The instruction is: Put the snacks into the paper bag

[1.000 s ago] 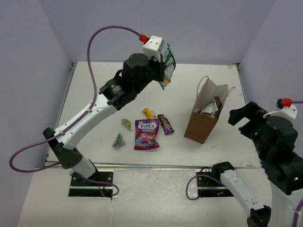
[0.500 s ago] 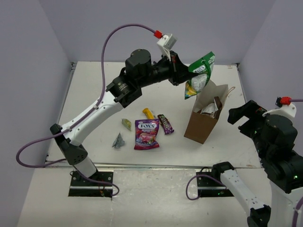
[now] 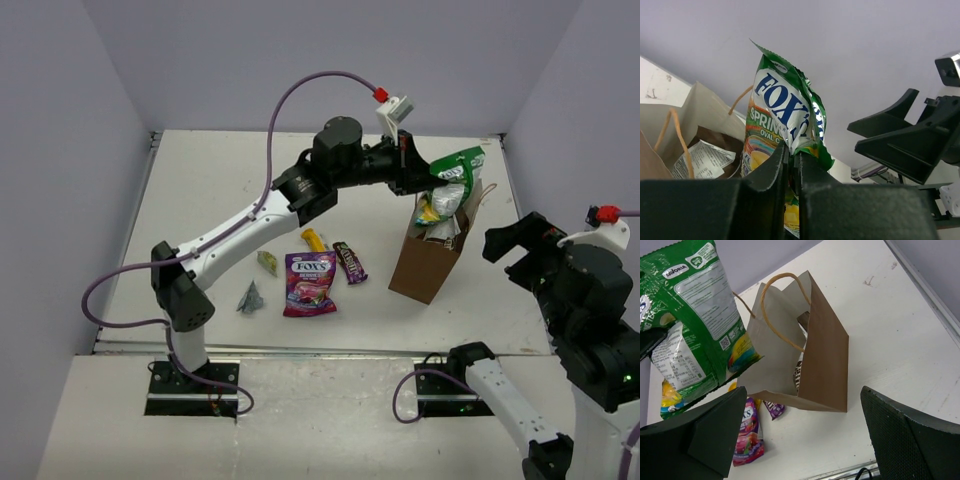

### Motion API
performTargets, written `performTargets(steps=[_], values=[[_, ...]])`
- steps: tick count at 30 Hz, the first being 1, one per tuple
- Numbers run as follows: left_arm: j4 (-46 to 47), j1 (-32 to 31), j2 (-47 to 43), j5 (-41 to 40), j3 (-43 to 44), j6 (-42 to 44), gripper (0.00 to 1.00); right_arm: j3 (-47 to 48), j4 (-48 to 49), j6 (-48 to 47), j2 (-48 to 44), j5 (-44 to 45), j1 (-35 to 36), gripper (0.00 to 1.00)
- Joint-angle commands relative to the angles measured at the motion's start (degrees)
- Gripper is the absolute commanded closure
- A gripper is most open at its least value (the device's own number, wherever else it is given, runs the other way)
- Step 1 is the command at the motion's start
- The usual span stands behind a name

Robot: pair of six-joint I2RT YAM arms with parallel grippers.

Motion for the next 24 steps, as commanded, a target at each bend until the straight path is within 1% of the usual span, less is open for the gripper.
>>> performTargets(steps=[1, 2, 3, 4, 6, 7, 8, 9, 10, 11, 14, 16, 17, 19, 20, 21, 23, 24], values=[[2.9, 0.4, 0.3, -2.9, 5.0, 1.6, 0.9, 1.7, 1.6, -0.7, -0.6, 0.7, 0.3, 0.01], [2.9, 0.5, 0.8, -2.6, 5.9, 2.0, 0.83, 1.7, 1.6, -0.7, -0.7, 0.8, 0.4, 0.01], [0.6, 0.5, 1.3, -2.9, 6.4, 2.1, 0.76, 1.7, 1.6, -0.7, -0.7, 0.8, 0.3, 0.01], [-0.1, 0.6, 2.3, -3.3, 7.0, 2.2, 0.73, 1.7, 1.6, -0.7, -0.8, 0.8, 0.3, 0.01], [-1.5, 0.9, 3.1, -3.9, 8.1, 2.9, 0.72, 1.7, 1.5, -0.7, -0.8, 0.9, 0.3, 0.01], [-2.6, 1.2, 3.8, -5.0, 8.5, 3.0, 0.66, 1.8, 1.5, -0.7, -0.8, 1.0, 0.3, 0.01], [-5.1, 1.6, 4.0, -6.4, 9.0, 3.0, 0.4, 1.8, 1.5, -0.8, -0.9, 1.0, 0.4, 0.01], [-6.1, 2.0, 4.2, -8.5, 9.5, 2.9, 0.29, 1.8, 1.5, -0.7, -0.9, 1.0, 0.3, 0.01], [-6.4, 3.0, 4.2, -8.7, 9.8, 2.7, 0.22, 1.8, 1.5, -0.7, -0.9, 1.0, 0.3, 0.01], [-6.1, 3.4, 4.0, -8.0, 9.7, 2.3, 0.09, 1.8, 1.5, -0.7, -1.0, 1.0, 0.4, 0.01], [-4.9, 4.4, 1.8, -7.2, 9.7, 3.0, 0.01, 1.7, 1.5, -0.8, -1.0, 1.0, 0.3, 0.01], [-5.2, 4.7, -0.8, -6.6, 9.6, 4.1, 0.0, 1.7, 1.5, -0.9, -1.0, 1.1, 0.2, 0.01], [-6.9, 4.9, -1.7, -6.8, 9.3, 5.3, 0.0, 1.7, 1.5, -0.9, -1.1, 1.0, 0.3, 0.01], [-9.8, 5.3, -5.2, -9.3, 8.1, 6.9, 0.0, 1.7, 1.5, -1.0, -1.1, 1.0, 0.3, 0.01], [-13.3, 5.6, -6.5, -11.2, 4.9, 7.9, 0.0, 1.7, 1.5, -1.0, -1.1, 0.9, 0.3, 0.01], [-15.0, 5.8, -8.1, -15.6, 2.4, 8.1, 0.0, 1.6, 1.5, -0.9, -1.2, 0.8, 0.3, 0.01], [-18.5, 8.2, -12.8, -18.8, -4.1, 6.8, 0.0, 1.4, 1.5, -0.7, -1.3, 0.7, 0.3, 0.01], [-19.0, 9.7, -14.4, -18.3, -11.8, 4.0, 0.0, 1.4, 1.5, -0.7, -1.3, 0.1, 0.3, 0.01]])
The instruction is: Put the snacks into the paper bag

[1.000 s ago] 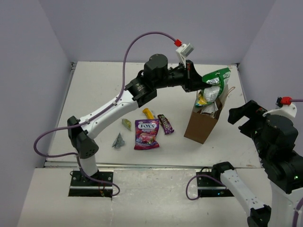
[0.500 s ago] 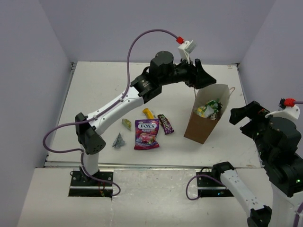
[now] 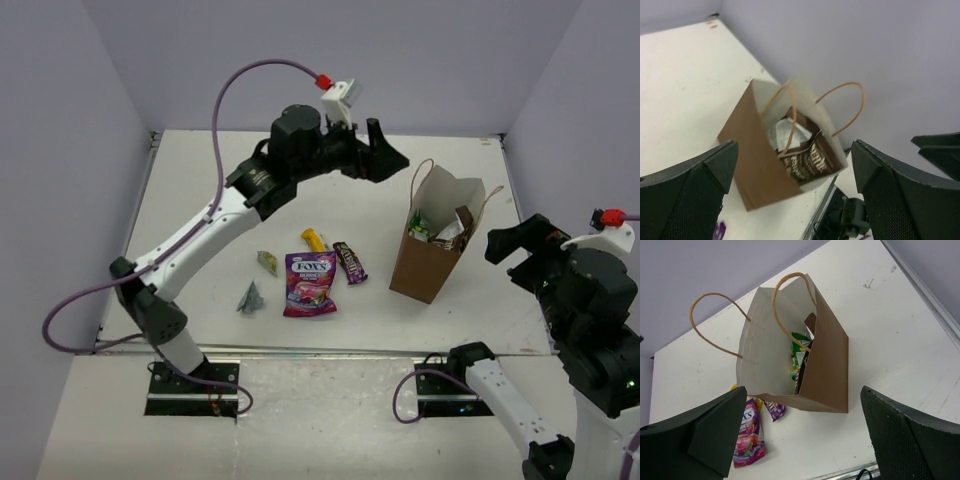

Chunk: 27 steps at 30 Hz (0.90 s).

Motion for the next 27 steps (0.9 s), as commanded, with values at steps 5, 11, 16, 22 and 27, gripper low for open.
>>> performTargets(steps=[5, 11, 16, 22, 27], values=[[-13.1, 7.4, -14.8, -11.0, -31.5, -3.0, 0.0, 0.4, 1.5, -0.4, -1.3, -1.5, 0.3, 0.01], [-15.5, 7.5, -21.0, -14.6, -46.1, -3.7, 0.0, -0.9, 1.5, -0.1, -2.1, -3.2, 0.3, 0.01], [-16.0, 7.5, -21.3, -16.2, -52.4, -4.1, 0.0, -1.7, 1.4, 0.1, -2.3, -4.6, 0.3, 0.01], [-13.6, 7.5, -17.6, -17.1, -54.9, -4.4, 0.0, -3.0, 1.4, 0.7, -2.6, -6.0, 0.4, 0.01], [-8.2, 7.5, -11.6, -16.1, -55.4, -3.9, 0.0, -3.0, 1.4, 0.6, -3.0, -5.8, 0.3, 0.01]])
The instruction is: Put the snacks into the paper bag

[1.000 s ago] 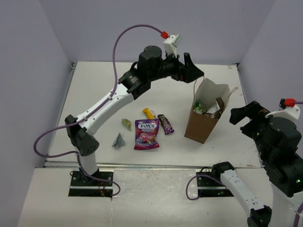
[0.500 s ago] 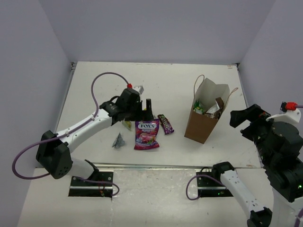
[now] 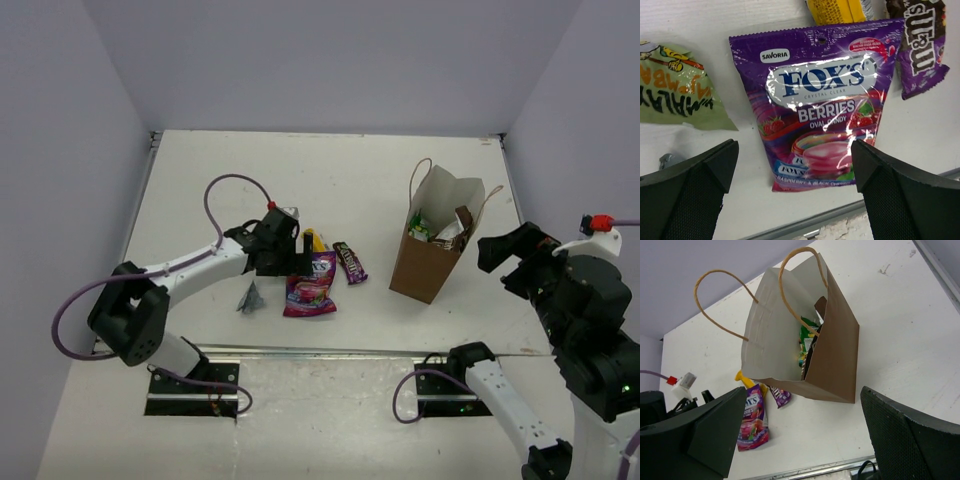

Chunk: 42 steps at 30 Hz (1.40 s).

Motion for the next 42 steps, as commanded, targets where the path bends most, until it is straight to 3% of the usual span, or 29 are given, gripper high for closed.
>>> performTargets(steps=[1, 6, 8, 9, 10, 12, 13, 14, 20, 27, 42], values=[[6.1, -0.1, 4.7, -0.7, -0.2, -0.1, 0.0, -0.1, 1.4, 0.3, -0.8, -0.9, 0.3, 0.01], [8.2, 0.0, 10.7, -0.8, 3.7, 0.7, 0.0, 0.9, 1.4, -0.3, -0.7, -0.1, 0.3, 0.01], [7.6, 0.1, 13.7, -0.9, 6.2, 0.9, 0.06, 1.2, 1.3, -0.5, -0.8, 0.6, 0.4, 0.01], [7.1, 0.2, 14.7, -0.9, 6.9, 0.9, 0.15, 1.1, 1.3, -0.6, -0.8, 0.7, 0.5, 0.01], [5.5, 0.2, 16.9, -1.0, 7.6, 0.8, 0.31, 0.8, 1.4, -0.6, -0.9, 0.8, 0.4, 0.01], [4.8, 0.4, 18.6, -0.4, 9.0, 0.3, 0.53, 0.4, 1.4, -0.5, -1.1, 0.9, 0.5, 0.01], [5.0, 0.4, 19.5, 0.0, 9.0, 0.2, 0.87, 0.0, 1.4, -0.5, -1.2, 1.2, 0.4, 0.01], [5.2, 0.4, 19.7, 0.2, 8.7, -0.3, 1.0, -0.1, 1.4, -0.7, -1.3, 1.7, 0.4, 0.01], [5.8, 0.3, 13.7, 0.2, 8.0, -2.1, 1.0, -0.7, 1.4, -0.8, -1.8, 2.1, 0.4, 0.01], [7.1, 0.4, 0.6, 4.3, 13.7, -1.2, 1.0, -0.8, 1.5, -0.4, -1.2, 1.5, 0.4, 0.01], [15.4, 0.3, -6.2, 21.1, 33.0, 0.0, 1.0, -0.8, 1.5, 0.4, -1.2, -0.9, 0.5, 0.01]])
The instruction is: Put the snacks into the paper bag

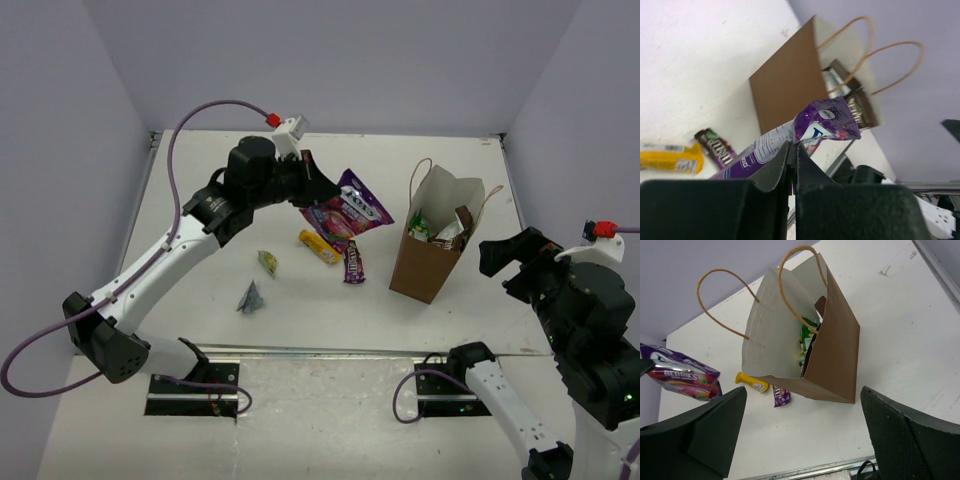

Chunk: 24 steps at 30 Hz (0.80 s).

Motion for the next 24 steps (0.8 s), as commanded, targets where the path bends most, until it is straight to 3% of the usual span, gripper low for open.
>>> performTargets(steps=[1, 5, 17, 24], values=[[8.3, 0.2, -1.7, 7.3, 7.6, 0.3, 1.0, -0.2, 1.5, 0.4, 0.5, -1.3, 0.1, 0.01], [10.6, -0.1, 0.9, 13.7, 13.6, -0.8, 1.0, -0.1, 1.5, 0.7, 0.6, -1.6, 0.2, 0.01], [15.7, -5.3, 9.9, 15.8, 28.6, -5.9, 1.0, 1.1, 1.6, 0.7, 0.9, -1.3, 0.3, 0.01], [22.7, -8.2, 17.3, 17.4, 32.7, -8.4, 1.0, 1.3, 1.6, 0.4, 0.8, -1.0, 0.5, 0.01]])
